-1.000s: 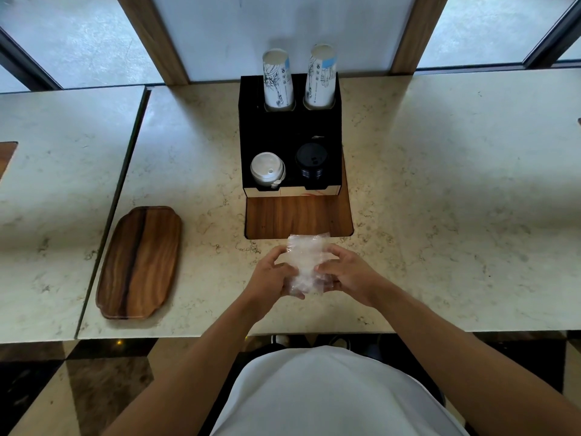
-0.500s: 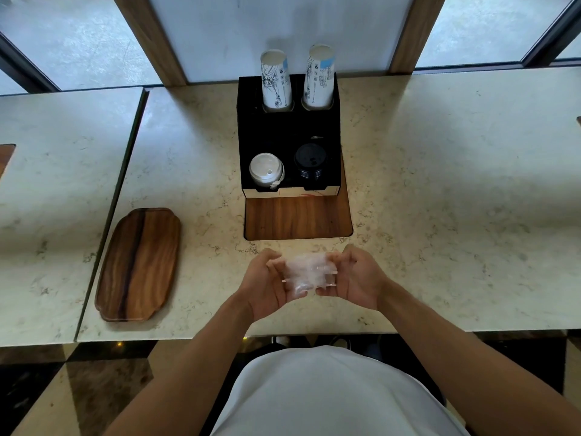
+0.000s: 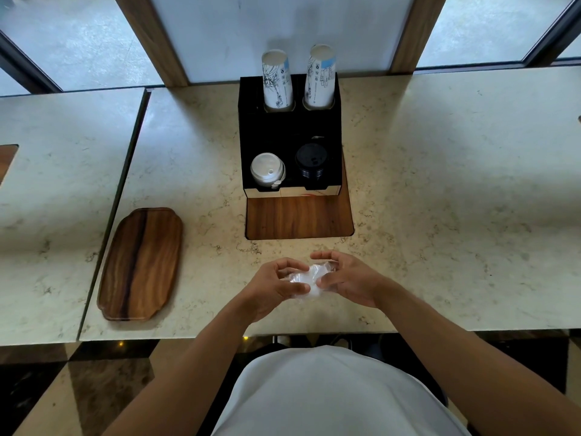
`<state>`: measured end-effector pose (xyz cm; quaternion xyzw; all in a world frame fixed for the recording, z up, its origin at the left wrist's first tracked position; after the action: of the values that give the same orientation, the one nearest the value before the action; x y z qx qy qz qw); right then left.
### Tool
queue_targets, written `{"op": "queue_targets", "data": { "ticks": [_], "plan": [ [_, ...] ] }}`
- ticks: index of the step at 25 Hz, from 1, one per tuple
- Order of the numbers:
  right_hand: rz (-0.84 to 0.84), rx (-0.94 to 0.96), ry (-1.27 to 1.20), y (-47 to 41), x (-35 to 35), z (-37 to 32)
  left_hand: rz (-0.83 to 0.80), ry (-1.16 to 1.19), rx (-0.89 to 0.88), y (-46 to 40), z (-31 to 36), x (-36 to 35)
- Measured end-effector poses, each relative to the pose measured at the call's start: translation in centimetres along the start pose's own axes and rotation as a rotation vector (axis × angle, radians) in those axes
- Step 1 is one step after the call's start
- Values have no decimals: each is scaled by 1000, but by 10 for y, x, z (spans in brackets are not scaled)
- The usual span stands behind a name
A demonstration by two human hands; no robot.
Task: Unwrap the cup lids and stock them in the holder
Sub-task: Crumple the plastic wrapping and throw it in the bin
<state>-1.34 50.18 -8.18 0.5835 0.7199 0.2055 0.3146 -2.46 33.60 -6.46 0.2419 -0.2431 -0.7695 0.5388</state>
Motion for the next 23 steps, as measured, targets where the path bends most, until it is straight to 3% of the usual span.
{"op": "queue_targets", "data": {
  "ticks": [5, 10, 12, 15, 19, 23],
  "plan": [
    [66, 44, -35, -5, -1, -2, 59, -26, -59, -2, 5, 2],
    [43, 98, 91, -4, -9, -9, -36, 62, 96, -3, -5, -7],
    [9, 117, 223, -4, -14, -12, -38, -98, 82, -5, -2, -6],
    [104, 132, 273, -6, -5, -10, 90, -278, 14, -7, 1, 4],
    [37, -10, 128, -4, -10, 12, 226, 33, 62, -6, -5, 15],
    [54, 25, 88, -5, -18, 14, 208, 141, 76, -5, -6, 11]
  ]
}}
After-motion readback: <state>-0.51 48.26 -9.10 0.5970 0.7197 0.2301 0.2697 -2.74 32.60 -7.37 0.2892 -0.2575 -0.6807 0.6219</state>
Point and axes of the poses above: each hand's wrist, its own y-axis away from the middle knuckle, its own x-axis out of the back of the hand, z = x × y, the point moved 8 cm from there along -y, towards the middle knuckle, and after that the axes turned 4 degrees about z, right-handed, at the moved point
